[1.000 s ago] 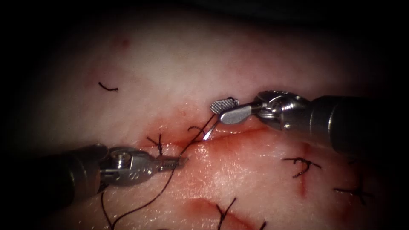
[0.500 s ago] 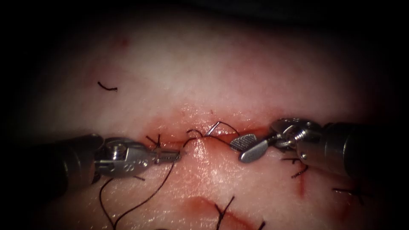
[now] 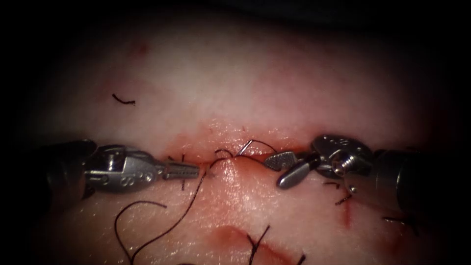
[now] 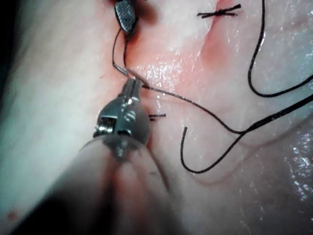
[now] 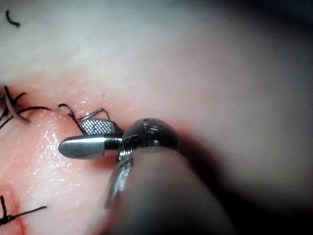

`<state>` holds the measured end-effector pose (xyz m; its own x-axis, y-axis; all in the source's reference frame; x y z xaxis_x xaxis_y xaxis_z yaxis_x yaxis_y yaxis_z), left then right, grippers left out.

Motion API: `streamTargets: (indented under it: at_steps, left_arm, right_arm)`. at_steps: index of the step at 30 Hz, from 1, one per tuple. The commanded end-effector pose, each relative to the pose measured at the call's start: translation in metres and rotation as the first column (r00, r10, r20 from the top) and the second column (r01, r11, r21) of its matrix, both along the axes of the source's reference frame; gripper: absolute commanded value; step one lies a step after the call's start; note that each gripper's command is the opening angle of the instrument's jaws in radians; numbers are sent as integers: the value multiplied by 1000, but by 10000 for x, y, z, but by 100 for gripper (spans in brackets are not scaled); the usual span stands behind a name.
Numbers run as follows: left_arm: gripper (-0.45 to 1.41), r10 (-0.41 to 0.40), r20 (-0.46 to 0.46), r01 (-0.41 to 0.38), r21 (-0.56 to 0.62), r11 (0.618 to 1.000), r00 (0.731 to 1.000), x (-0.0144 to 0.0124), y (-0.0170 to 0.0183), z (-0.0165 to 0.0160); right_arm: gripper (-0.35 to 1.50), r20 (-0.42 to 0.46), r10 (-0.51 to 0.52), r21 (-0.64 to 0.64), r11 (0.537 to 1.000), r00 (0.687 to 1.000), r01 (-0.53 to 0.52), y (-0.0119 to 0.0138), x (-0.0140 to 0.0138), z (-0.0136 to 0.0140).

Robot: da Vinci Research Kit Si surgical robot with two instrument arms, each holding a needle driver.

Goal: Wound Closure
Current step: With the left tool, pull the suture out of the way.

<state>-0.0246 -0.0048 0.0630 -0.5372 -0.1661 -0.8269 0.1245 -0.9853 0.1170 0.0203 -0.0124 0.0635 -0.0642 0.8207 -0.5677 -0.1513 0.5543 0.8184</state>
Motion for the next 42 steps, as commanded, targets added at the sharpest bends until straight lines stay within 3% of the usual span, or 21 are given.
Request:
streamTargets:
  at_steps: [1,4,8,15,17,18,22,24,25,27,32,38,42]
  left_arm:
    - [-45,4,9,-4,2,1000,1000,-5,7,4]
    - [-45,8,0,-8,-10,1000,1000,-1,6,7]
    - [-45,18,7,-18,-18,1000,1000,12,2,12]
    - [-45,6,14,-6,0,1000,1000,18,0,24]
    - [-45,-24,21,23,63,998,999,16,-9,27]
    - [-37,-50,24,47,112,993,998,15,-13,28]
    - [37,-190,10,178,310,934,982,7,-33,25]
    - [56,-222,5,206,360,910,975,4,-38,21]
    - [71,-256,-6,235,409,881,967,3,-41,17]
    - [84,-290,-16,264,467,844,957,2,-45,12]
    - [101,-343,-53,318,530,786,938,-2,-50,4]
    - [93,-420,-198,456,541,706,886,-7,-56,10]
    - [84,-403,-264,480,549,684,876,-14,-62,20]
  right_arm:
    - [148,69,161,-178,973,985,-147,20,5,-1]
    - [148,108,258,-296,930,960,-216,31,-1,-11]
    - [148,159,293,-388,897,943,-213,41,-17,-27]
    - [148,138,306,-379,895,942,-235,58,-56,-51]
    - [148,159,283,-381,901,946,-205,52,-60,-54]
    - [148,171,277,-383,903,946,-195,48,-61,-54]
    - [148,197,255,-391,906,947,-163,29,-58,-50]
    - [148,193,258,-379,910,947,-170,22,-55,-45]
    - [148,191,259,-373,911,947,-174,19,-54,-42]
    - [148,192,260,-356,917,947,-179,12,-51,-36]
    - [148,224,234,-346,927,946,-147,-6,-38,-25]
    - [148,220,236,-329,932,947,-156,-19,-32,-19]
    - [146,220,233,-319,935,947,-156,-26,-28,-17]
